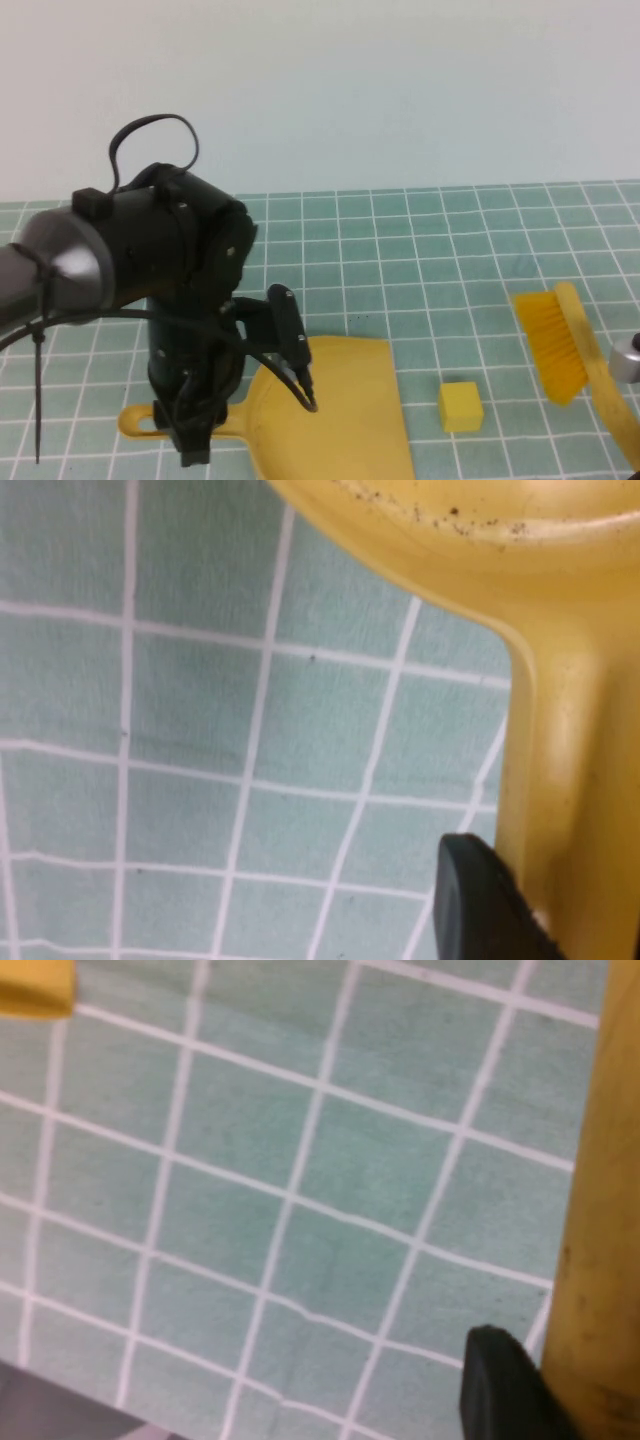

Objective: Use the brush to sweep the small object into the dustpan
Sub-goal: Sweep the small ball

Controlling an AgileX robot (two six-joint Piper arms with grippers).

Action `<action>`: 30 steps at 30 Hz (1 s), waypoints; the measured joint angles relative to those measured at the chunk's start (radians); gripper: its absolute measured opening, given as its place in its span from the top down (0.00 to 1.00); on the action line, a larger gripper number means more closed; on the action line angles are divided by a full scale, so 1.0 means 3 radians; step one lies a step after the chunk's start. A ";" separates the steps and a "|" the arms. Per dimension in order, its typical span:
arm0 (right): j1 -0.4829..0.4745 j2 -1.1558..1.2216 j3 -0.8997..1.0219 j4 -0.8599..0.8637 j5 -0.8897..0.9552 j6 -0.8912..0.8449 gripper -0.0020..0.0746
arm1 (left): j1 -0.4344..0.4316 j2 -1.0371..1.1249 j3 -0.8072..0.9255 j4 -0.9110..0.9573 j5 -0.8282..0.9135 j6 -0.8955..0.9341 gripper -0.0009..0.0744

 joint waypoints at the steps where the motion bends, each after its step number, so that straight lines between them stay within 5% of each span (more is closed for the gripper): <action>1: 0.0027 0.0007 0.0000 -0.0052 -0.0019 0.0057 0.76 | -0.0002 0.0025 -0.0015 0.0007 0.0006 -0.0039 0.99; 9: 0.0126 0.0320 0.0000 -0.0237 -0.0078 0.0189 0.76 | -0.0002 0.0222 -0.0023 -0.0140 0.0006 -0.0157 0.99; 19: 0.0713 0.0860 -0.0006 -0.0205 -0.0364 0.0281 0.76 | -0.0002 0.0287 -0.0023 -0.0170 0.0006 -0.0149 0.99; 30: 0.1251 0.1051 -0.0118 0.0533 -0.0469 -0.0124 0.76 | 0.0004 0.0287 -0.0023 -0.0140 0.0006 -0.0086 0.99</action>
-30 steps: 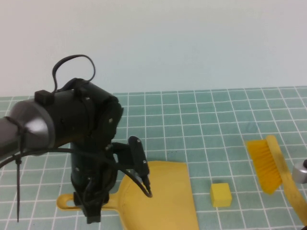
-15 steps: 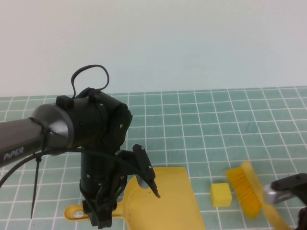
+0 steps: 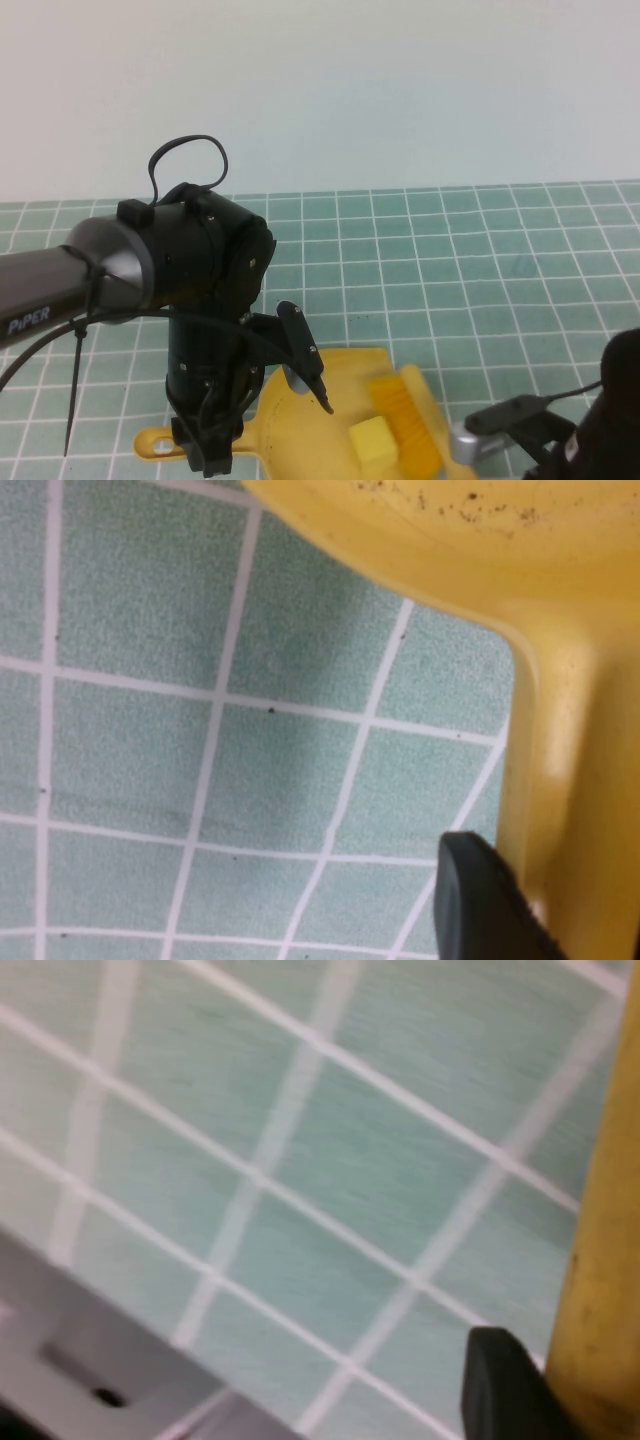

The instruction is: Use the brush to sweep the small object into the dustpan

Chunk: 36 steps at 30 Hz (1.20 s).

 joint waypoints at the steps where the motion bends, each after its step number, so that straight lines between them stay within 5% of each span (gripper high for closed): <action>1: 0.0005 0.0008 -0.0039 0.0095 0.0043 -0.0068 0.73 | 0.0000 0.0000 0.0000 0.0000 0.0000 0.0000 0.99; 36: -0.0373 0.0445 -0.0312 0.0013 -0.0400 0.0350 0.76 | 0.0000 0.0000 0.0000 -0.0027 -0.0006 0.0000 0.99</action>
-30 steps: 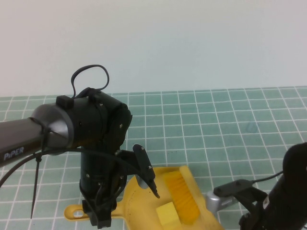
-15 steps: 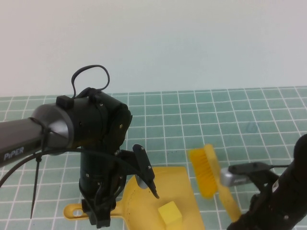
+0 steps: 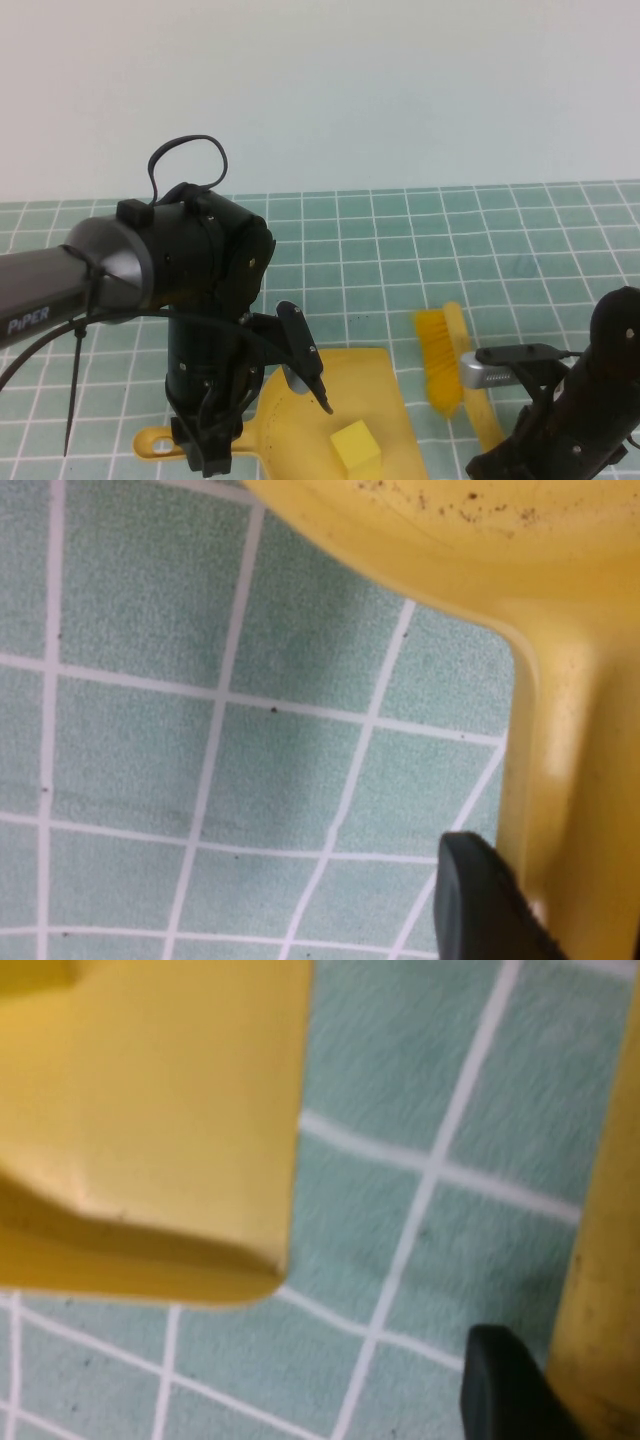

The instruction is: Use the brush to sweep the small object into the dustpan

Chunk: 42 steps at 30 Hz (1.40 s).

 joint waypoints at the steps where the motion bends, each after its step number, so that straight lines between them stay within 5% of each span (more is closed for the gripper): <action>1: 0.0001 0.0033 -0.0007 0.0000 -0.0037 0.0000 0.76 | 0.0000 0.0000 0.0000 0.0000 0.0000 0.0000 0.99; 14: -0.0001 0.0047 -0.0030 -0.0061 -0.0010 0.0008 0.73 | 0.0000 0.0000 0.0000 -0.0003 -0.0006 0.0000 0.99; 25: -0.0001 0.0049 -0.0044 -0.0061 0.0038 0.0077 0.50 | 0.0000 0.0000 0.0000 -0.0020 0.0000 0.0000 0.99; 32: -0.0001 0.0049 -0.0045 -0.0061 0.0054 0.0079 0.47 | 0.0000 0.0000 0.0000 0.0002 0.0000 0.0000 0.97; 36: -0.0001 -0.0051 -0.0031 -0.0109 0.0063 0.0085 0.45 | 0.0000 0.0000 0.0000 -0.0006 0.0000 0.0000 0.86; 42: -0.0001 -0.0474 -0.0044 -0.0123 0.0098 0.0086 0.45 | 0.0000 0.0000 0.0000 -0.0041 0.0000 -0.0032 0.48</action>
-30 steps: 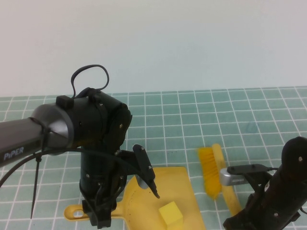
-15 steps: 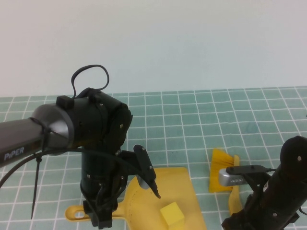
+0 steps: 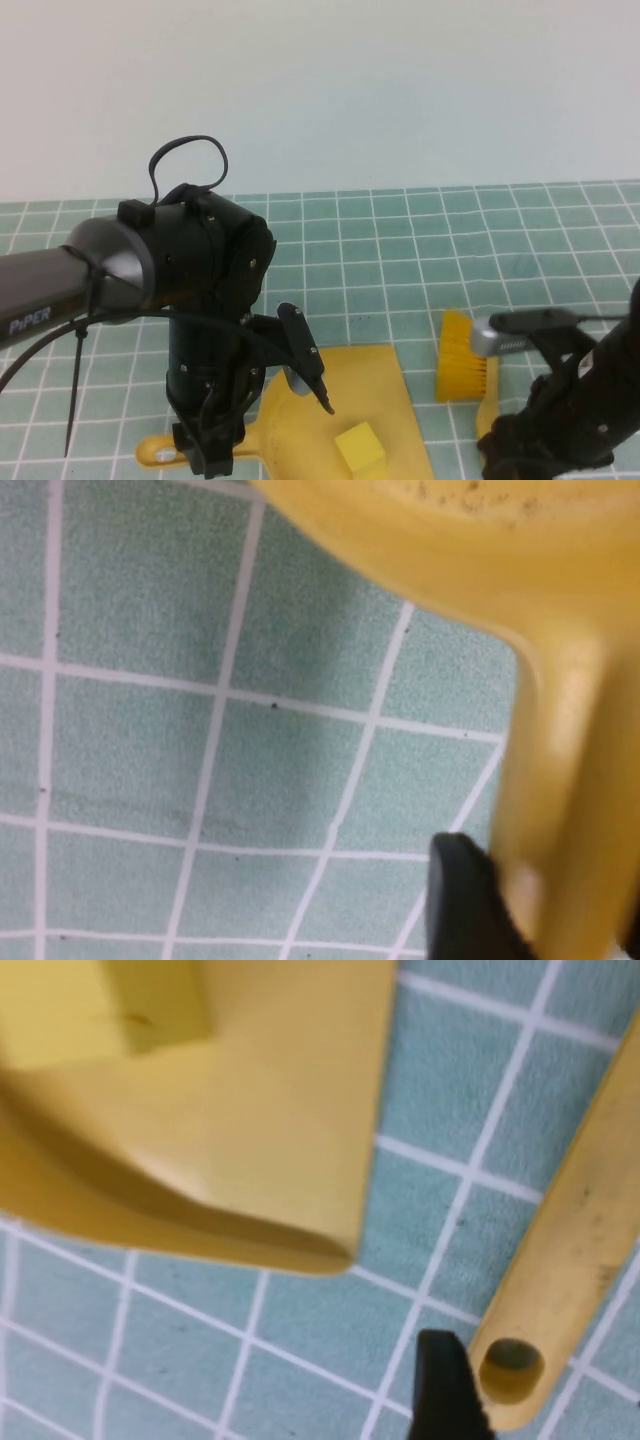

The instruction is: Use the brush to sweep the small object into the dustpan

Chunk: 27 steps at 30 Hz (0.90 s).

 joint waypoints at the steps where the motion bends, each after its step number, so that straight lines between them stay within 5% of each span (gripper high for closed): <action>1: 0.0000 -0.0076 -0.0016 -0.0007 0.0017 0.0000 0.45 | 0.0000 0.0000 0.0000 0.0007 0.0000 -0.0048 0.44; 13: 0.0000 -0.0898 -0.0414 -0.0525 0.0202 0.0006 0.48 | 0.0000 -0.0121 -0.0006 0.0007 0.0000 -0.0647 0.42; 19: 0.0000 -0.1400 -0.0454 -0.1193 0.0287 0.0241 0.83 | 0.0000 -0.0430 -0.0006 0.0035 0.0000 -0.0841 0.43; 23: 0.0000 -0.1750 -0.0404 -0.1650 0.0352 0.0412 0.94 | 0.0000 -0.0725 -0.0006 0.0052 0.0000 -0.1035 0.55; 27: 0.0000 -0.2069 -0.0157 -0.2171 0.0321 0.0727 0.96 | 0.0000 -0.1069 -0.0006 -0.0034 0.0000 -0.1163 0.79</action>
